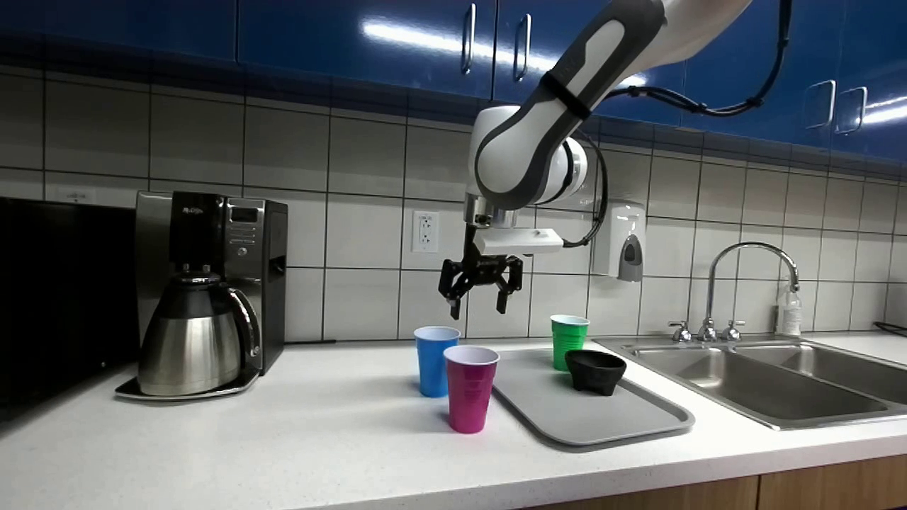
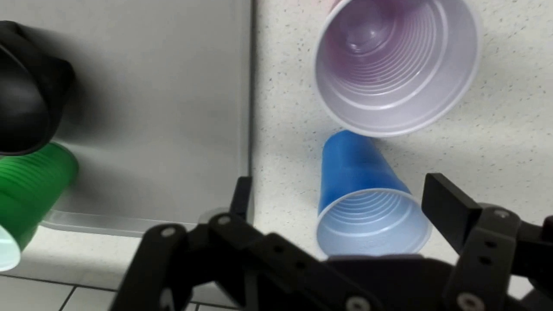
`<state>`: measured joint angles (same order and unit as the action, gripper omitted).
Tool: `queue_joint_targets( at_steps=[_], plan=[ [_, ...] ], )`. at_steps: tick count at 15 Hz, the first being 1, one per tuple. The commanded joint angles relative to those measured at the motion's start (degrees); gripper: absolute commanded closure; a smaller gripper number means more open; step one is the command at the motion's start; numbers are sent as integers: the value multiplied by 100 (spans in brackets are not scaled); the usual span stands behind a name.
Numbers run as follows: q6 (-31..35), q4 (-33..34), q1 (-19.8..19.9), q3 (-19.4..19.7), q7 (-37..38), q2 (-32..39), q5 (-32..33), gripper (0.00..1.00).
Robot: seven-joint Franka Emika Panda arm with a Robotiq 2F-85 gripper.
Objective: Remove the blue, purple and green cups from the tray
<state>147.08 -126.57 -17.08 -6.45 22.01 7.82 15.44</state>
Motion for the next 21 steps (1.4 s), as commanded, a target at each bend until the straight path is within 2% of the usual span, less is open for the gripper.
queue_joint_targets(
  at_steps=[1, 14, 21],
  plan=[
    [-148, 26, 124, 94, 312, -104, 402, 0],
    [-163, 407, 349, 581, 944, 280, 1290, 0],
    [-202, 852, 303, 911, 1298, 702, 1633, 0]
  ],
)
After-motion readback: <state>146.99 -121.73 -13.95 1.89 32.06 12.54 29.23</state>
